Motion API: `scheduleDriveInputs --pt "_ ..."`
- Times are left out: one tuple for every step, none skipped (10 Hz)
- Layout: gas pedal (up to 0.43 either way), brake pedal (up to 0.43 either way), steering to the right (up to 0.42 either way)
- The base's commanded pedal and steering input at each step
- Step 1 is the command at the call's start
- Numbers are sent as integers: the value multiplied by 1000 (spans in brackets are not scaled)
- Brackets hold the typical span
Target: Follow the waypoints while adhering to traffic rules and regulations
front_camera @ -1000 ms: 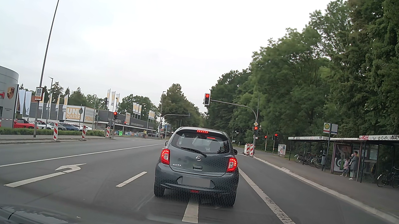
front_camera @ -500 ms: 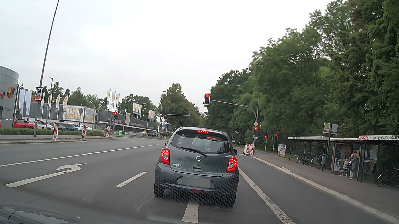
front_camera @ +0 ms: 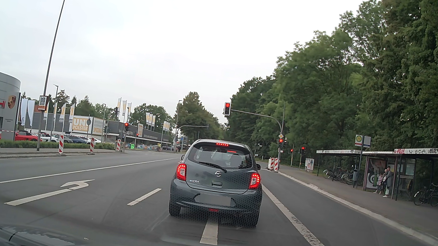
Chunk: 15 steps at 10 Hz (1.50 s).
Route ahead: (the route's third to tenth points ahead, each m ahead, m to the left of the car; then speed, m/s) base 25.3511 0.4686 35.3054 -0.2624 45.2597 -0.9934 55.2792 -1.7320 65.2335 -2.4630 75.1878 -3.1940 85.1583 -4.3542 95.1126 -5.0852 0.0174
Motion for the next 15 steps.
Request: scheduleDriveInputs --pt "0 244 -5" --pt "0 250 -5" --pt "0 250 -5" --pt "0 244 -5" --pt "0 220 -5" --pt "0 165 -5" --pt "0 98 -5" --pt "0 55 -5" --pt "0 6 -5" --pt "0 0 -5" --pt "0 0 -5" --pt "0 0 -5" --pt "0 0 -5" --pt "0 0 -5" --pt "0 0 -5"
